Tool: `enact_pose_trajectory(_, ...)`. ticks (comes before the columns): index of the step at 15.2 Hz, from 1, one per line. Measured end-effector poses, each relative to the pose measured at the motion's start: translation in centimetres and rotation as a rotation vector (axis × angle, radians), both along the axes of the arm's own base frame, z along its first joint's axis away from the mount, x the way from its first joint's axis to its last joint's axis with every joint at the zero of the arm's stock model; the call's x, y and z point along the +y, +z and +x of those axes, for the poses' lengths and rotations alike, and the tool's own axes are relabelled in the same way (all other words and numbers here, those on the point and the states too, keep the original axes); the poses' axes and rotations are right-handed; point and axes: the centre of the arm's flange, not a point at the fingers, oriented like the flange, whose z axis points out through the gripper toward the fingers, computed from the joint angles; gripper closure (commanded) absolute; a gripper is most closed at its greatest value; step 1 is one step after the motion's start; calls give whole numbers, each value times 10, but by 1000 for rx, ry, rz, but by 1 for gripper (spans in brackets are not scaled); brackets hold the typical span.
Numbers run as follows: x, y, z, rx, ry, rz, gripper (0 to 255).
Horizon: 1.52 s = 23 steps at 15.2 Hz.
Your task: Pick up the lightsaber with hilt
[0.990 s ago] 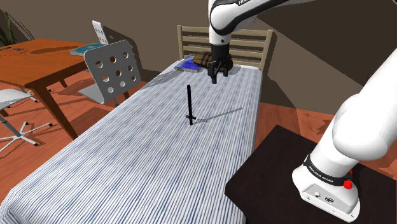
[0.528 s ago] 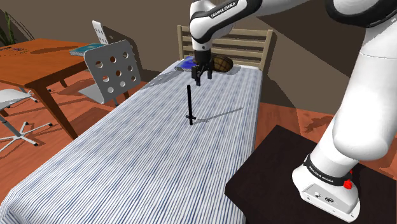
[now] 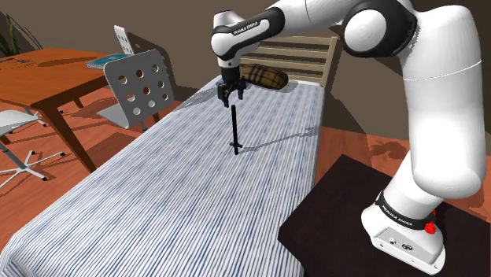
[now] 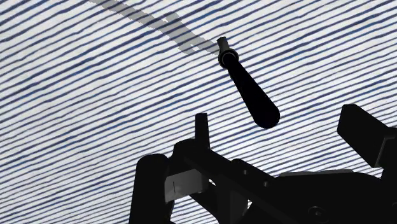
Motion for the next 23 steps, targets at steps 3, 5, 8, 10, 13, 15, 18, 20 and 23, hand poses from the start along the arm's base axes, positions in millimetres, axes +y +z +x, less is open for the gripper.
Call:
enact_pose_trajectory(3, 1, -16, 9, -1, 1, 0, 0)
enact_pose_trajectory(5, 1, -26, 9, -1, 1, 1, 0)
enact_pose_trajectory(8, 2, -41, 10, -1, 1, 1, 0)
enact_pose_trajectory(10, 1, -45, 10, -1, 1, 0, 255)
enact_pose_trajectory(13, 2, -45, 10, -2, 1, 1, 255)
enact_pose_trajectory(15, 2, -45, 10, -2, 1, 1, 255)
enact_pose_trajectory(18, 2, -45, 10, -2, 1, 1, 255)
enact_pose_trajectory(20, 1, -43, 10, -2, 1, 1, 255)
enact_pose_trajectory(23, 2, -28, 10, -2, 1, 1, 255)
